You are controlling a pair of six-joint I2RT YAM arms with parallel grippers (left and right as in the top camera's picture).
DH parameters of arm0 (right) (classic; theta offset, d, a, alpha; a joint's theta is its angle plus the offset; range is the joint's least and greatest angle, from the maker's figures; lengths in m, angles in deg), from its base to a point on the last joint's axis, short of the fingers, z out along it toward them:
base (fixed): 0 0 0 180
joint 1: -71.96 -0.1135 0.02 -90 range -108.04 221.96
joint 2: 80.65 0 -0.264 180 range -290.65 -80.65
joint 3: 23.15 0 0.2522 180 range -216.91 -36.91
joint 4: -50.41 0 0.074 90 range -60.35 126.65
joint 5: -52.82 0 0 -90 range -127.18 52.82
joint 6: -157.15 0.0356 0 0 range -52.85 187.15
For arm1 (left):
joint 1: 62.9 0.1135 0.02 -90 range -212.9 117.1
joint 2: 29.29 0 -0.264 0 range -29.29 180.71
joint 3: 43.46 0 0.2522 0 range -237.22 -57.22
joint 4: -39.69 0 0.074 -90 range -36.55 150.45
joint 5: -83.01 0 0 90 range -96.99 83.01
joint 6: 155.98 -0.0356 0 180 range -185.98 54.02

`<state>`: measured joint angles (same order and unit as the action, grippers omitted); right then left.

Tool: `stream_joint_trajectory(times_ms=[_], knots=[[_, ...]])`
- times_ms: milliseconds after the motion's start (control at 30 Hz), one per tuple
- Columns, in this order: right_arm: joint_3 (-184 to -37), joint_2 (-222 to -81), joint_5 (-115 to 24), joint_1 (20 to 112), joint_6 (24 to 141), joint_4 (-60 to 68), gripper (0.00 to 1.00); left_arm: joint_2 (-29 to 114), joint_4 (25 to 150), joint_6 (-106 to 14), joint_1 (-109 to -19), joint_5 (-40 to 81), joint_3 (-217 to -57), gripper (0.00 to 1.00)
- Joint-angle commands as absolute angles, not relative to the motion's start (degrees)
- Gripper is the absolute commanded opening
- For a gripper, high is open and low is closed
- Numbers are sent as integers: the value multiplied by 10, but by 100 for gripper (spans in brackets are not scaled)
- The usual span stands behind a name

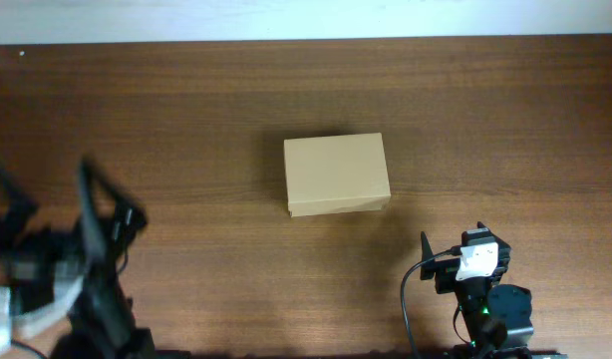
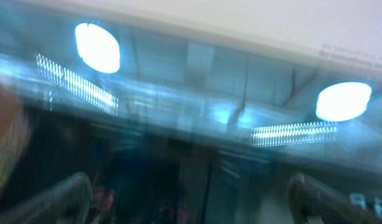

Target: Pack container

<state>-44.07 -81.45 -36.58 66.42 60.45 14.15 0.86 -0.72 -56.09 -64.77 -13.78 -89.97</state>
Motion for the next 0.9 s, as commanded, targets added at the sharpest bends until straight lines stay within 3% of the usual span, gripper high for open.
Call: stream_joint_trajectory(times_ms=[0,167,333,867], knots=[[-435,-811,-365,668,601,143,99,-26,-79,-570,-649,-181,-823,100],[-435,-811,-365,668,601,143,99,-88,-199,-570,-649,-238,-720,100],[-435,-811,-365,668,601,143,99,-150,-242,-570,-649,-281,-629,100],[-435,-811,-365,668,601,143,99,-239,-188,-570,-649,-293,-577,100]])
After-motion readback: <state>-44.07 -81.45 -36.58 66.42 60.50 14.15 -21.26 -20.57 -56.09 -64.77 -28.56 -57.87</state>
